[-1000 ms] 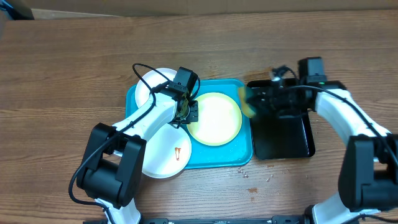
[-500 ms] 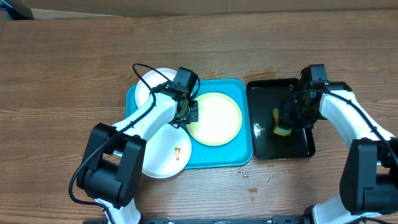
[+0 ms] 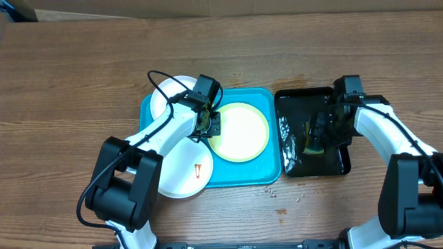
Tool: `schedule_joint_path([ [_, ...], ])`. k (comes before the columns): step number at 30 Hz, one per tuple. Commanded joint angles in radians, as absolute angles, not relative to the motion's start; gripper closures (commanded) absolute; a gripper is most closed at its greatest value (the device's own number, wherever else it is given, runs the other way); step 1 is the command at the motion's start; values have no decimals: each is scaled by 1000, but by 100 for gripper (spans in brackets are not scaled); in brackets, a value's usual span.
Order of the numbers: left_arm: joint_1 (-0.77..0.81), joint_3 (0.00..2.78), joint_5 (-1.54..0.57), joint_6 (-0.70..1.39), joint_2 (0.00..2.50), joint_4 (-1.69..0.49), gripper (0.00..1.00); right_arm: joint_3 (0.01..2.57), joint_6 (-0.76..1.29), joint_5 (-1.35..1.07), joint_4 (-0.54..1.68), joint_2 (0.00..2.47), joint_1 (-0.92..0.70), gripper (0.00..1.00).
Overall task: Clean dirty plates on tray and stack at the side
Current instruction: 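Return the sponge to the black tray with the right gripper, then lift the yellow plate off the tray with the left gripper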
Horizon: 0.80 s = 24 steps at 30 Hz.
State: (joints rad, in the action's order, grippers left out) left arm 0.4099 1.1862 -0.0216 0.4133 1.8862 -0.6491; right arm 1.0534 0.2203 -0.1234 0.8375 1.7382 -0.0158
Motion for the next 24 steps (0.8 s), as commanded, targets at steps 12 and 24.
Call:
schedule_joint_path([
  [12,417,1248,119,426,1763,-695,96,1048,220,-112,839,1711,-22,0],
  [24,428,1264,163,408,1577,-699,96,1048,220,-113,839,1711,-22,0],
])
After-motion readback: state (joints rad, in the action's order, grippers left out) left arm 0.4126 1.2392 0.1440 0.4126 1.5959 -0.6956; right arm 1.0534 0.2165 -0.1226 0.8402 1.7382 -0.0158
